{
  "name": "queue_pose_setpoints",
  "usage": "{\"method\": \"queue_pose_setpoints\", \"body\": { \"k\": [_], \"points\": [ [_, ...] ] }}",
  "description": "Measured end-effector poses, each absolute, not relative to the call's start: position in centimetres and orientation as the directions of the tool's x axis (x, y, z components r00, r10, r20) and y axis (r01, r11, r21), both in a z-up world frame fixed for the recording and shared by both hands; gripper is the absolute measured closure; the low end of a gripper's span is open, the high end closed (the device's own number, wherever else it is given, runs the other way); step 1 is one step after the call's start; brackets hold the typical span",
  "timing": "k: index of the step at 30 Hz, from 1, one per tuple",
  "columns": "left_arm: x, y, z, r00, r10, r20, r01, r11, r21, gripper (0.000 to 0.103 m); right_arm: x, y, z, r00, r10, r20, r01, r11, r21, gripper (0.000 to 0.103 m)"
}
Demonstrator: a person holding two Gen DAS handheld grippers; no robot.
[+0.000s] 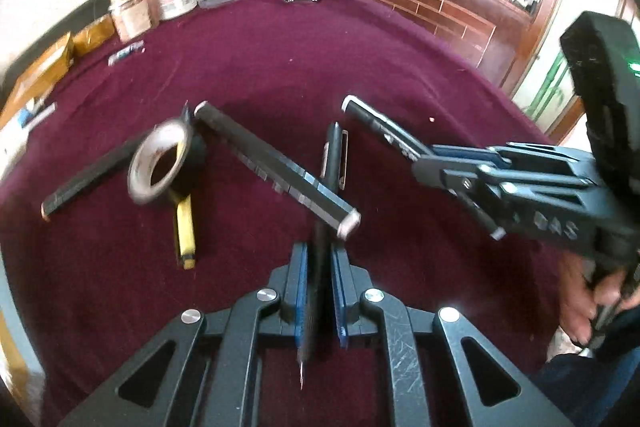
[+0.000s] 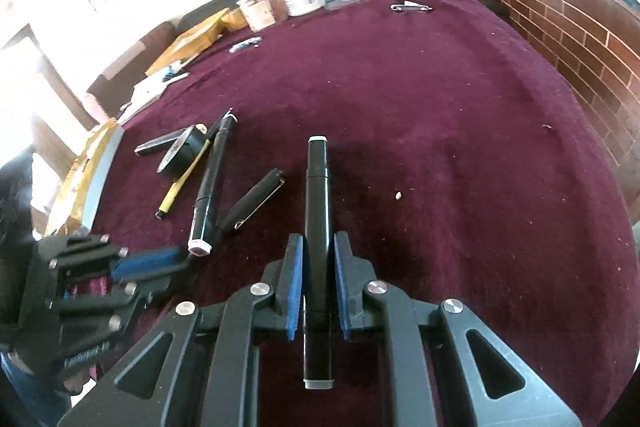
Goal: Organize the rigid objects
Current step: 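Grasp a black marker with the right gripper while the left grasps a thin black pen, then carry the pen with the left gripper to the tray while the right carries the marker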
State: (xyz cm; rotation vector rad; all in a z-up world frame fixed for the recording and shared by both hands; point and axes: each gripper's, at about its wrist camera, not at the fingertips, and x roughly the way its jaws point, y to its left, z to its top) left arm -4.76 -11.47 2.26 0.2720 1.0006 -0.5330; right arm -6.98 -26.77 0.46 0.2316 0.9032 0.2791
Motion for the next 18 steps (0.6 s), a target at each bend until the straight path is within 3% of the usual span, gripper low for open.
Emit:
{"method": "queue_pose_setpoints", "body": {
  "k": [4,9,18],
  "points": [
    [-4.3,-14.5,2.3,0.476,-0.234,-0.848,0.545,0.835,0.075,0.092,-6.8,-27.7,0.2,0.575,0.393,-0.718,-0.151,0.913,0.379,0.088],
    [-3.6,-15.3,2.2,0.495,-0.214,-0.842,0.525,0.846,0.094,0.095,-6.9,-28.0,0.2,0.57,0.416,-0.709,-0.16,0.902,0.401,0.089],
    [-5.3,-10.4,2.6,0.423,-0.347,-0.837,0.488,0.866,-0.113,0.095,-7.3,-28.2,0.2,0.574,0.423,-0.702,-0.169,0.899,0.404,0.088]
  ]
}}
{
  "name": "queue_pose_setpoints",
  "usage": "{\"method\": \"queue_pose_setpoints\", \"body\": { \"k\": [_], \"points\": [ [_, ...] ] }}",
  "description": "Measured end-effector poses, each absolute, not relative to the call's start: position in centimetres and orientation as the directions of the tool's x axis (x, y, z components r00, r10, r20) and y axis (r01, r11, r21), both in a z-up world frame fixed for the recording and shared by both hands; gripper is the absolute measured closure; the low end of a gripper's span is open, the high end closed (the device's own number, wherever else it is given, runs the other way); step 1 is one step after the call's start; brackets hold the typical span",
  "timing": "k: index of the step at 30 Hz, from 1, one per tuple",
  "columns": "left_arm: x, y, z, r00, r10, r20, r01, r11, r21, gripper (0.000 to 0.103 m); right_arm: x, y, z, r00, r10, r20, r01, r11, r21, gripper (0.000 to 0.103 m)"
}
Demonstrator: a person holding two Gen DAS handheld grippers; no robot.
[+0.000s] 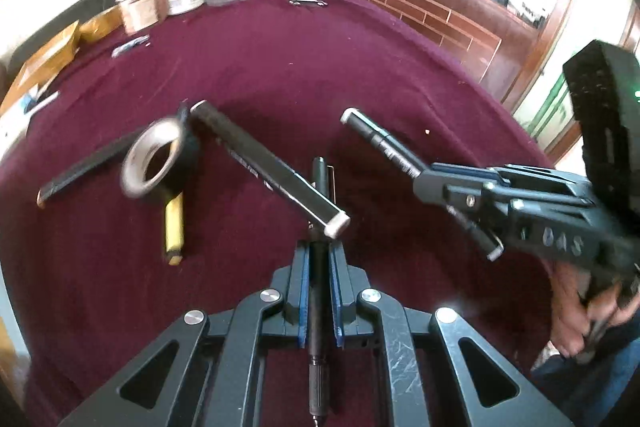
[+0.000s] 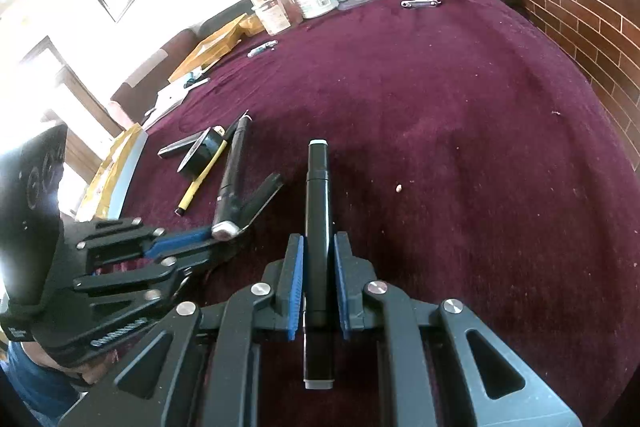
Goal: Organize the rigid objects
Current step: 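Carry the pen with the left gripper to the tray while the right carries the marker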
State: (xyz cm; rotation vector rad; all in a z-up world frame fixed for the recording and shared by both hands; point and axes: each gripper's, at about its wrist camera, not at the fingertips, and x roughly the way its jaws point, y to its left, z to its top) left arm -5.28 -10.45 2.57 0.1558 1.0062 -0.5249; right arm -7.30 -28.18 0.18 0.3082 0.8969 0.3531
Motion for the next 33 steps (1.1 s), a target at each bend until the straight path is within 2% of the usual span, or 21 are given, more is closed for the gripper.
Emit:
{"method": "queue_pose_setpoints", "body": {
  "k": [8,16,20,28,33],
  "points": [
    [-7.6,-5.1,4.2,0.475,-0.438,-0.763,0.465,0.861,-0.204,0.095,-8.6,-28.3,1.2,0.62,0.447,-0.645,-0.153,0.875,0.46,0.088],
    [-8.3,0.2,5.2,0.541,-0.465,-0.701,0.414,0.873,-0.259,0.095,-8.9,-22.7,3.8,0.618,0.486,-0.618,-0.254,0.867,0.428,0.089],
    [-8.2,3.1,5.7,0.608,-0.409,-0.68,0.346,0.908,-0.237,0.095,-8.3,-18.9,4.4,0.578,0.519,-0.63,-0.31,0.854,0.419,0.089],
    [-8.7,9.1,7.1,0.746,-0.213,-0.631,0.144,0.977,-0.159,0.095,-7.6,-11.8,6.2,0.511,0.57,-0.643,-0.426,0.818,0.386,0.089],
    [-9.4,12.1,8.0,0.788,-0.155,-0.596,0.074,0.985,-0.159,0.095,-7.8,-8.1,7.2,0.475,0.594,-0.649,-0.488,0.792,0.368,0.089]
  ]
}}
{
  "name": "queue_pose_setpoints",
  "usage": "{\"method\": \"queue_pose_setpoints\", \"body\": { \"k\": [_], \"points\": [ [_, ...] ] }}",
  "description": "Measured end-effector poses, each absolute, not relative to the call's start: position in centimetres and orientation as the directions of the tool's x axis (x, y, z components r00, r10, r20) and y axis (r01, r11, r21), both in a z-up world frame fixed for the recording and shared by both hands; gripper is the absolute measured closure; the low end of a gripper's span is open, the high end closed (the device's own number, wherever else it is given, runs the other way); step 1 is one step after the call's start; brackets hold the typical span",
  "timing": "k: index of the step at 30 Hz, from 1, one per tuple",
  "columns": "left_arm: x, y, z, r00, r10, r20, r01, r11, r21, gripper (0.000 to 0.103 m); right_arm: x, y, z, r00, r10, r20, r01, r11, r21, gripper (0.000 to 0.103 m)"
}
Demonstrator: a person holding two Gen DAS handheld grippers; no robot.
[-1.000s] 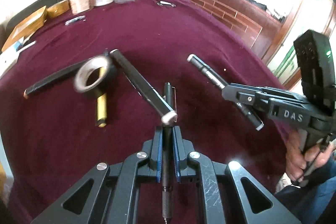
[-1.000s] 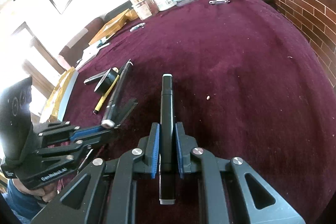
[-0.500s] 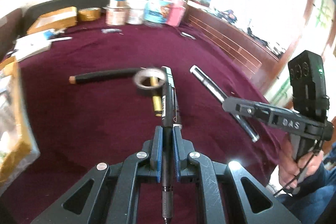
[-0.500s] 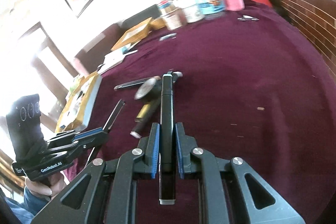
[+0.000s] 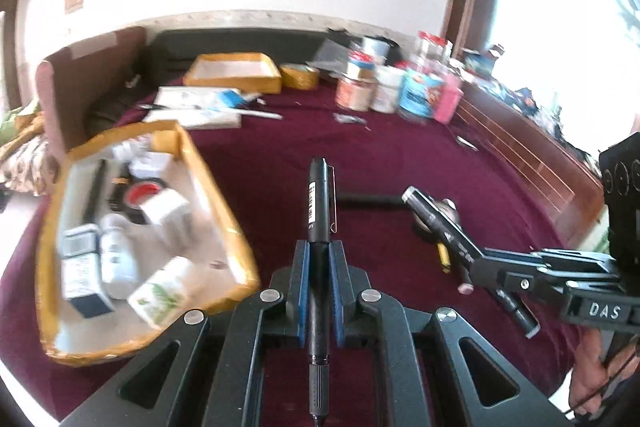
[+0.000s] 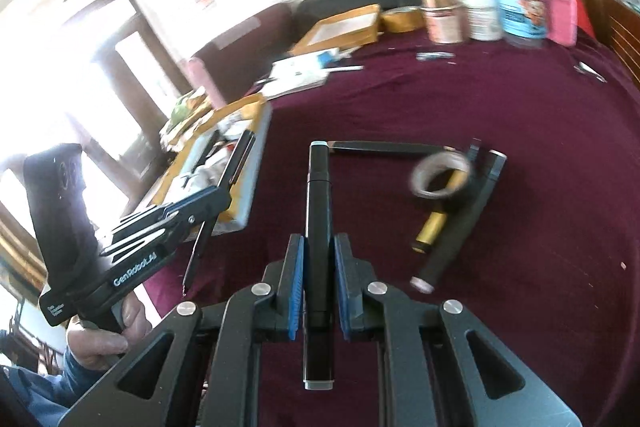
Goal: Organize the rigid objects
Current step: 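Carry the pen with the left gripper to the tray while the right carries the marker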
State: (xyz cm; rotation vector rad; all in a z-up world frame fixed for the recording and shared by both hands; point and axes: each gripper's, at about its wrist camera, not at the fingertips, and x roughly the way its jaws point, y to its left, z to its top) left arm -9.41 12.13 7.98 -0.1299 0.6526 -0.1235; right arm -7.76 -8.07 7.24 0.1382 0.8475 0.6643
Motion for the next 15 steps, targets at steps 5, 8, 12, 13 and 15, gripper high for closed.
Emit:
{"method": "queue_pose_setpoints", "body": {
  "k": [5,8,12,13,15],
  "points": [
    [-10.0,14.5,8.5,0.808,-0.116,-0.577,0.03,0.987,-0.157,0.095,-7.9,-5.0,8.2,0.456,0.607,-0.651,-0.534,0.772,0.345,0.089],
    [-10.1,15.7,8.6,0.815,-0.103,-0.57,0.011,0.987,-0.162,0.095,-7.8,-3.6,8.6,0.444,0.616,-0.65,-0.55,0.761,0.346,0.089],
    [-10.0,17.0,8.6,0.821,-0.081,-0.565,-0.018,0.986,-0.168,0.094,-7.1,-1.5,9.1,0.424,0.628,-0.652,-0.566,0.746,0.351,0.089],
    [-9.9,17.6,8.5,0.822,-0.073,-0.565,-0.03,0.985,-0.171,0.094,-6.9,-1.1,9.1,0.42,0.63,-0.653,-0.569,0.743,0.351,0.089],
    [-9.9,18.4,8.4,0.823,-0.061,-0.565,-0.047,0.983,-0.175,0.094,-6.5,0.0,9.3,0.41,0.634,-0.656,-0.578,0.737,0.351,0.089]
  ]
}}
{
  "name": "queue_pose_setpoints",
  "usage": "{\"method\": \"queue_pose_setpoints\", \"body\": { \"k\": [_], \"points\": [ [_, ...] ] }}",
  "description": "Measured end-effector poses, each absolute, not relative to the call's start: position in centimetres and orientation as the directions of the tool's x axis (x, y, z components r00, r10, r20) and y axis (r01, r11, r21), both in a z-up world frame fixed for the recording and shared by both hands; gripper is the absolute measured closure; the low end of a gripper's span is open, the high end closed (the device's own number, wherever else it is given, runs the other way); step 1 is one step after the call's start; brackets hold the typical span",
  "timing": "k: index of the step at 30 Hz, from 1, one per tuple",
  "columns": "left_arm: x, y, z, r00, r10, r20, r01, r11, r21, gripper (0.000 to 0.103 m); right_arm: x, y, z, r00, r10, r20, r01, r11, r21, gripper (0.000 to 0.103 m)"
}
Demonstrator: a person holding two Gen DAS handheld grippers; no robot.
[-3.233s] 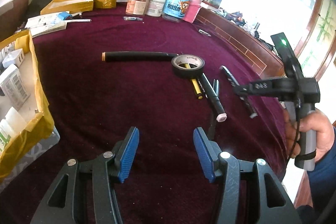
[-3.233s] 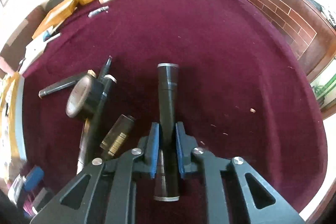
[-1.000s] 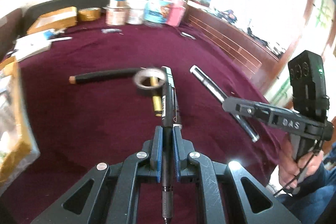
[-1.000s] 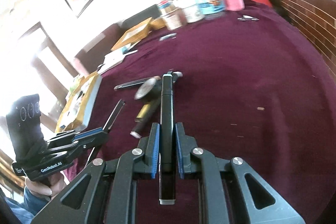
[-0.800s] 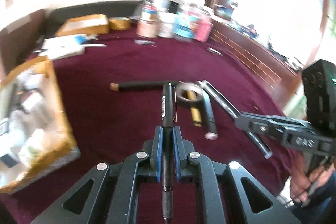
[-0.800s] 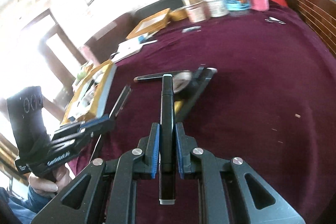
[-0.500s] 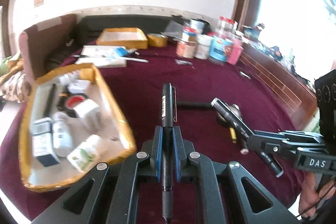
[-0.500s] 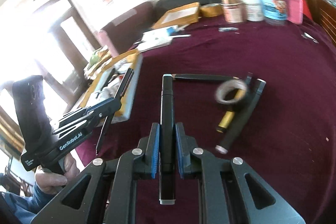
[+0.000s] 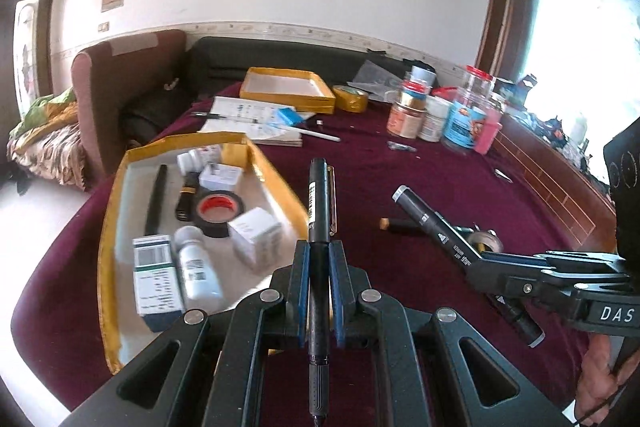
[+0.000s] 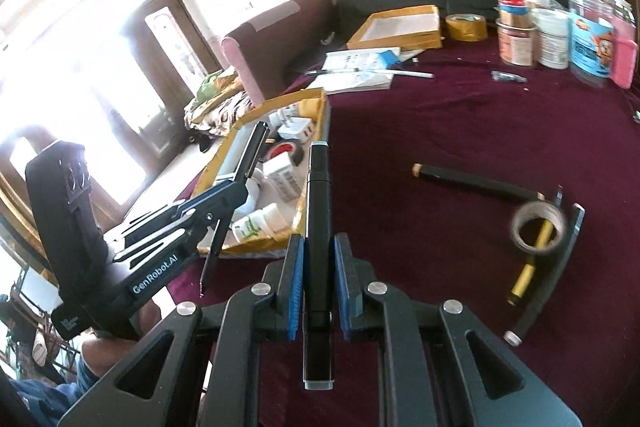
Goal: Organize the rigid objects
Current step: 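Carry the pen with the left gripper to the tray while the right carries the marker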
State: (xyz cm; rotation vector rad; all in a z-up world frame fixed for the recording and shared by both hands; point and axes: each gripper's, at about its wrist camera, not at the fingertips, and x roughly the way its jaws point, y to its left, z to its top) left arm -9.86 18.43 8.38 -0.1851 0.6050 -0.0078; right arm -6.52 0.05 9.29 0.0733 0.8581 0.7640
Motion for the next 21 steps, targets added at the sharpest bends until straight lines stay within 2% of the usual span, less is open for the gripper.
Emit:
{"method": "queue_pose_setpoints", "body": {
  "k": [11,21],
  "points": [
    [-9.4,24.7,7.3,0.812,0.017,-0.584,-0.179,0.959,-0.222,0.094,-4.7,5.7,9.9,0.363,0.65,-0.667,-0.614,0.706,0.353,0.088],
    [-7.8,29.0,6.0,0.777,0.037,-0.629,-0.261,0.927,-0.268,0.094,-2.3,11.3,9.8,0.313,0.646,-0.697,-0.636,0.687,0.351,0.088]
  ]
}}
